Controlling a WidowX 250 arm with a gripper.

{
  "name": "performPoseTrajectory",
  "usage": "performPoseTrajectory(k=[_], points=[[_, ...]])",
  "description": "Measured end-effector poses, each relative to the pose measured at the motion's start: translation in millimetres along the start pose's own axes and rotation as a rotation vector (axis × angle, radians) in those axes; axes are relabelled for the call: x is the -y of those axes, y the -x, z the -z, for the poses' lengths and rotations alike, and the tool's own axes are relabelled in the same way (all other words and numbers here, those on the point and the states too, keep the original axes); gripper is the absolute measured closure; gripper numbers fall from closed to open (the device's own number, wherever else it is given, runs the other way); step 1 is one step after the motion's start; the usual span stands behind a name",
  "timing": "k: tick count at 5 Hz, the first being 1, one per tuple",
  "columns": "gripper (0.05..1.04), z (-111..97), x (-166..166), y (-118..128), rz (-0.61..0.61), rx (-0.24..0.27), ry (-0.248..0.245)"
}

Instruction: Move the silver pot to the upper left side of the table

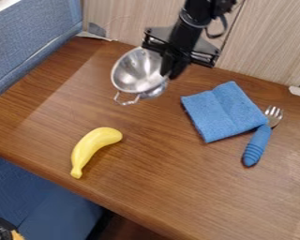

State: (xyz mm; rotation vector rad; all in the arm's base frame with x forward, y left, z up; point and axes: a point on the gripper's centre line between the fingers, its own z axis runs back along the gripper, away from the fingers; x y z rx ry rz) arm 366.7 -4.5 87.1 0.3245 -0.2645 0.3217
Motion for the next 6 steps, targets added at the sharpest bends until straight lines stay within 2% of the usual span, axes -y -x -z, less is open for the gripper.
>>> performPoseTrajectory(k=[2,3,4,5,6], points=[[0.999,32,-19,-52,-0.075,-0.001,-0.057],[0.999,54,-23,-72,-0.087,-0.018,-0.101],[0.999,74,-22,-77,-0.081,-0.043,-0.149],[0.999,91,-17,-78,-0.065,-0.062,-0.177],[0.999,97,-14,-79,-0.061,-0.075,-0.184]])
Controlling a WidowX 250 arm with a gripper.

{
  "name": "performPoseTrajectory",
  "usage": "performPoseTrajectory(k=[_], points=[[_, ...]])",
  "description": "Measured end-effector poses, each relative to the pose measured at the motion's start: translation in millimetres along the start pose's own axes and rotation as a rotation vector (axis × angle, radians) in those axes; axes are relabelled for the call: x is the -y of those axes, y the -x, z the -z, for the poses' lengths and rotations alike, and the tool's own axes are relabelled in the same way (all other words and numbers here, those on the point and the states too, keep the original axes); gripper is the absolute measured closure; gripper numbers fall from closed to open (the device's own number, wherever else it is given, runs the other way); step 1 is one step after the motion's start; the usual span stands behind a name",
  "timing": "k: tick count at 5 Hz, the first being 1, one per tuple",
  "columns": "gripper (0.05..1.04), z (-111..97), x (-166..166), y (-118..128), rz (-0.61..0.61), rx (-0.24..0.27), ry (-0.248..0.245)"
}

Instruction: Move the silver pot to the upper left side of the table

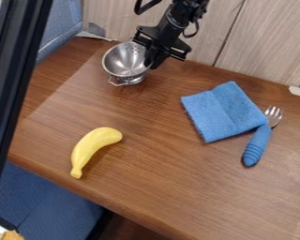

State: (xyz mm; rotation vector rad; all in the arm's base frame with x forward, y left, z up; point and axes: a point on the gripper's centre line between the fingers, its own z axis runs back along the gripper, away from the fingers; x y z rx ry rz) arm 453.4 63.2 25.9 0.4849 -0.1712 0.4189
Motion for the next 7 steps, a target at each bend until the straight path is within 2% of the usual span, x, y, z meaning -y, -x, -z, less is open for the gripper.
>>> performPoseTrajectory(k=[1,2,4,5,6,7], points=[[0.97,0,0,1,-0.005,-0.012,0.007],[0.788,1,0,1,-0.004,-0.023,0.007],[0.198,3,0,2,-0.015,-0.026,0.004],[0.071,5,0,4,-0.017,-0.031,0.0],[0.075,5,-2,8,-0.019,-0.034,-0.007],[0.081,-17,-11,-1,-0.058,0.015,0.027]])
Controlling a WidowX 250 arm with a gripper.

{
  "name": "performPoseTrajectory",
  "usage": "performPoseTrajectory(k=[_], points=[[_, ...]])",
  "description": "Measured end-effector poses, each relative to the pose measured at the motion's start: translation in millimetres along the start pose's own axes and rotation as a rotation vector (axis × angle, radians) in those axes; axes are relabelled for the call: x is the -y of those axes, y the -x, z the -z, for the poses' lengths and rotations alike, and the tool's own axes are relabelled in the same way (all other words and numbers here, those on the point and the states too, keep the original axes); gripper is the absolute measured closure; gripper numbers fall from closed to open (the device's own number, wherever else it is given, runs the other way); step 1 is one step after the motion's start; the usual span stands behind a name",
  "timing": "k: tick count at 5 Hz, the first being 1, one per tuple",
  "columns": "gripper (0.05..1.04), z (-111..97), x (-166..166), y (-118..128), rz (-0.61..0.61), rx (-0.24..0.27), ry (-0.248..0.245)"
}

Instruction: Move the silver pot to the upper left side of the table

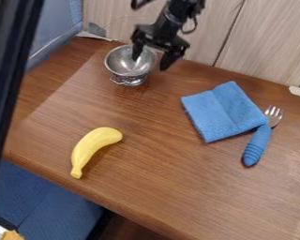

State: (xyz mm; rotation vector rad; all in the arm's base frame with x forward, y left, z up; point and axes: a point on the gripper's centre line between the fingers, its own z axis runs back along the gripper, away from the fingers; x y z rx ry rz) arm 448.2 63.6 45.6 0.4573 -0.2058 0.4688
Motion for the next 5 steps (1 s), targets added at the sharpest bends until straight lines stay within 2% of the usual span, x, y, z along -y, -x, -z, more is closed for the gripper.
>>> performPoseTrajectory(k=[2,3,4,5], points=[[0.082,-46,-23,6,-0.115,0.095,0.087],[0.082,-65,-25,23,-0.13,0.105,0.239],[0.082,-58,-31,36,-0.143,0.047,0.445],[0.082,-57,-31,35,-0.145,0.048,0.455]])
